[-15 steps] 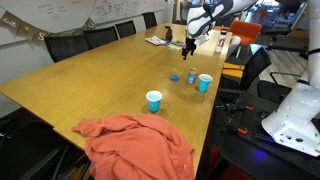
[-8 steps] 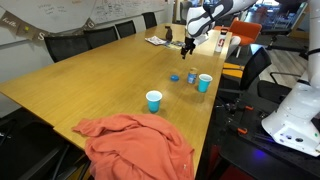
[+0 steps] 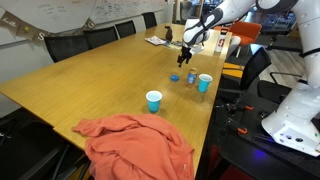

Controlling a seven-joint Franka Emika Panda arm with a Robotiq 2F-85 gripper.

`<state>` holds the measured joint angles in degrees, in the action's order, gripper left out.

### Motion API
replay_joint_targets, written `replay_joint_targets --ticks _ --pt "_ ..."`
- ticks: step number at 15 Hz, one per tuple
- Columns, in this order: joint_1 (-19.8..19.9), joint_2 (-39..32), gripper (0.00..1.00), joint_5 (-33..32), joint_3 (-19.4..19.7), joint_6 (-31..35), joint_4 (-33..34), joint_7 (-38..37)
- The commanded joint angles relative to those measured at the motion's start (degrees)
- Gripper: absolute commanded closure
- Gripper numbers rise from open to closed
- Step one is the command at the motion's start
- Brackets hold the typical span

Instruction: Place the blue lid on top of the peanut butter jar

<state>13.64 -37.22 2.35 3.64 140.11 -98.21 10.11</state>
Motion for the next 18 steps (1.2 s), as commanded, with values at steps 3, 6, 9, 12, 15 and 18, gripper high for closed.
replay_joint_targets --ticks 3,6,9,12,15,18 --pt "1.9 -7.3 0.0 1.8 -2.0 1.9 6.3 2.4" --pt "0.9 -10.4 0.0 0.5 -1.2 2.0 9.0 1.1" --pt "0.2 -13.3 0.0 -0.3 -0.7 2.5 11.6 0.5" --pt "-0.4 -16.0 0.0 -1.0 -0.1 3.0 14.1 -0.3" --pt "-1.1 -18.4 0.0 -1.5 0.4 3.6 16.3 -0.7" --pt "-1.9 -20.4 0.0 -2.2 0.8 4.5 18.1 -1.3"
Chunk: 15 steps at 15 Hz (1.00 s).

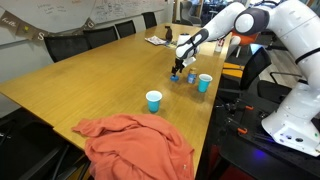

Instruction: Place the blue lid on top of the peanut butter jar

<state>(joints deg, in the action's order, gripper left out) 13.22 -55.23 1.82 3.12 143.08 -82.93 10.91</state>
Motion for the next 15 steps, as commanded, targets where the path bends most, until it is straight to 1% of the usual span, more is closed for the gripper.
replay_joint_targets --ticks 1,5,12,13,14,15 --pt "-1.8 -2.9 0.0 -2.2 1.6 1.9 3.4 -2.3" --pt "-3.3 -5.0 0.0 -3.9 2.9 2.6 5.7 -3.9" --pt "-3.8 -7.7 0.0 -4.8 3.6 1.8 8.7 -4.9" --pt "-3.8 -8.0 0.25 -4.9 3.6 1.9 8.9 -4.9" --pt "-3.7 -8.2 0.26 -4.9 3.5 1.7 9.1 -4.8" --pt "-3.7 -8.3 0.34 -4.8 3.5 1.8 9.3 -4.8"
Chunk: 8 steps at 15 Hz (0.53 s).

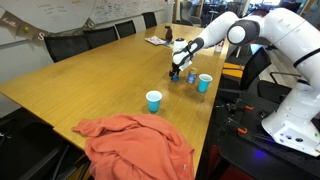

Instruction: Place the blue lid on top of the peanut butter jar

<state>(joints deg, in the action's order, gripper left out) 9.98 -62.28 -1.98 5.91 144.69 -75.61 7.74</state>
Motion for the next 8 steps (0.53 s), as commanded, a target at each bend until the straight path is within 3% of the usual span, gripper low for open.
replay_joint_targets --ticks 1,4,8 --pt "-0.4 -1.4 0.42 -1.0 0.7 0.2 2.1 -1.6" --pt "-0.4 0.0 0.46 -0.7 0.6 1.0 1.0 -1.9" --pt "0.1 7.6 0.46 0.1 -0.3 3.1 -5.9 -1.4"
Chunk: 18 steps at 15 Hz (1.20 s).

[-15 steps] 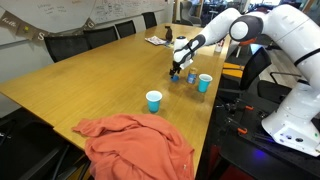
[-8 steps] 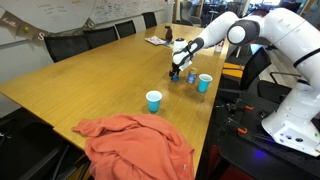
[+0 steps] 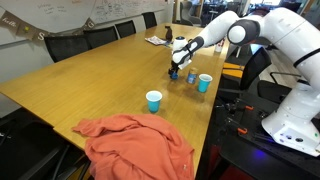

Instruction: Place the blue lid on top of the peanut butter jar

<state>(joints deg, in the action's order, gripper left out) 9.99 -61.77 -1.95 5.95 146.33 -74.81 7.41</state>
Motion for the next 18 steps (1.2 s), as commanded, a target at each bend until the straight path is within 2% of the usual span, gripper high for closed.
replay_joint_targets --ticks 1,4,11,15,18 --pt "0.3 9.9 0.46 0.3 -0.7 0.3 -8.9 -0.5" --pt "0.9 17.6 0.46 0.4 -1.2 -1.5 -15.5 0.4" --pt "-0.2 33.0 0.46 -1.2 0.7 -8.0 -30.7 -0.7" --pt "-1.8 37.1 0.46 -4.6 3.3 -9.4 -36.2 -3.8" --pt "-2.8 37.5 0.46 -8.4 5.7 -6.9 -38.6 -9.2"
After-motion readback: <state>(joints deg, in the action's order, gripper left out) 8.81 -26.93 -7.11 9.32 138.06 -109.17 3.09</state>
